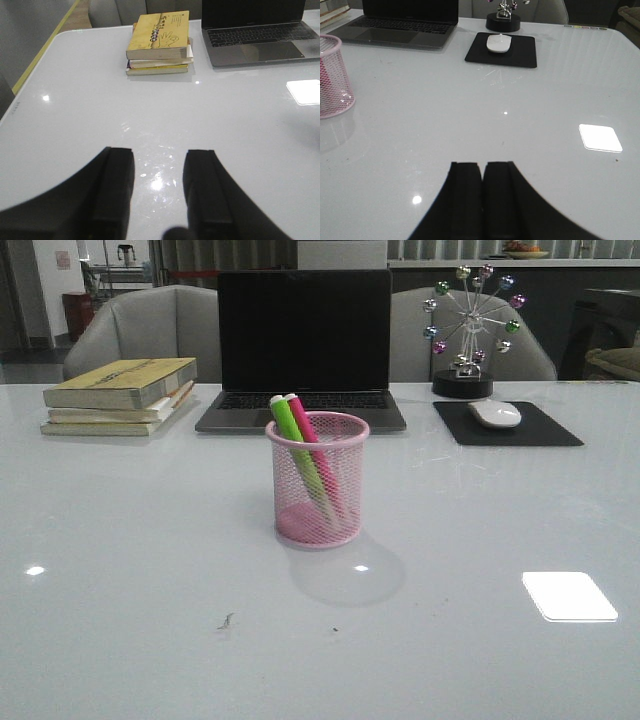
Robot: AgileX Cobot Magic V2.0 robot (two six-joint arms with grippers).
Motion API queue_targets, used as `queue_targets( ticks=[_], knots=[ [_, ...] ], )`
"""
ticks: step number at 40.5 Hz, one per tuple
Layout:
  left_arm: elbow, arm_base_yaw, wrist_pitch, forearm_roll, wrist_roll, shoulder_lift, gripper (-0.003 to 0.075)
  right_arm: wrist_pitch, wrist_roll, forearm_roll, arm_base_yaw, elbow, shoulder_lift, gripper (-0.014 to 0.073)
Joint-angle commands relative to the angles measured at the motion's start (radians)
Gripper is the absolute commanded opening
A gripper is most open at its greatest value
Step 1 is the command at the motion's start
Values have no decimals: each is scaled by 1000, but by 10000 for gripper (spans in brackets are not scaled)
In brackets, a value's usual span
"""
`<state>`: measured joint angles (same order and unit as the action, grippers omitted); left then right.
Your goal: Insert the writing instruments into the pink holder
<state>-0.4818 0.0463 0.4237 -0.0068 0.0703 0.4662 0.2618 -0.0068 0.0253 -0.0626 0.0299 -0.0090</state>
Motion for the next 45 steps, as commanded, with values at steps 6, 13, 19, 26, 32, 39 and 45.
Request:
queue_targets(
  ticks=[6, 13, 19, 26, 32, 39, 45],
  knots=[
    [90, -1, -145, -9, -3, -193, 83, -80, -1, -6, 0, 2, -20, 51],
    [181, -1, -152, -9, -3, -370, 99, -80, -1, -6, 0, 2, -20, 51],
    [248, -1, -154, -9, -3, -483, 99, -80, -1, -6, 0, 2, -20, 51],
    [347, -1, -236, -9, -3, -493, 99, -80, -1, -6, 0, 2, -20, 51],
    [453, -1, -405, -9, -3, -494, 99, -80, -1, -6, 0, 2, -20, 51],
    [490, -1, -442, -9, -3, -494, 99, -80, -1, -6, 0, 2, -20, 51],
    [490, -1, -439, -9, -3, -494, 99, -80, -1, -6, 0, 2, -20, 51]
  ],
)
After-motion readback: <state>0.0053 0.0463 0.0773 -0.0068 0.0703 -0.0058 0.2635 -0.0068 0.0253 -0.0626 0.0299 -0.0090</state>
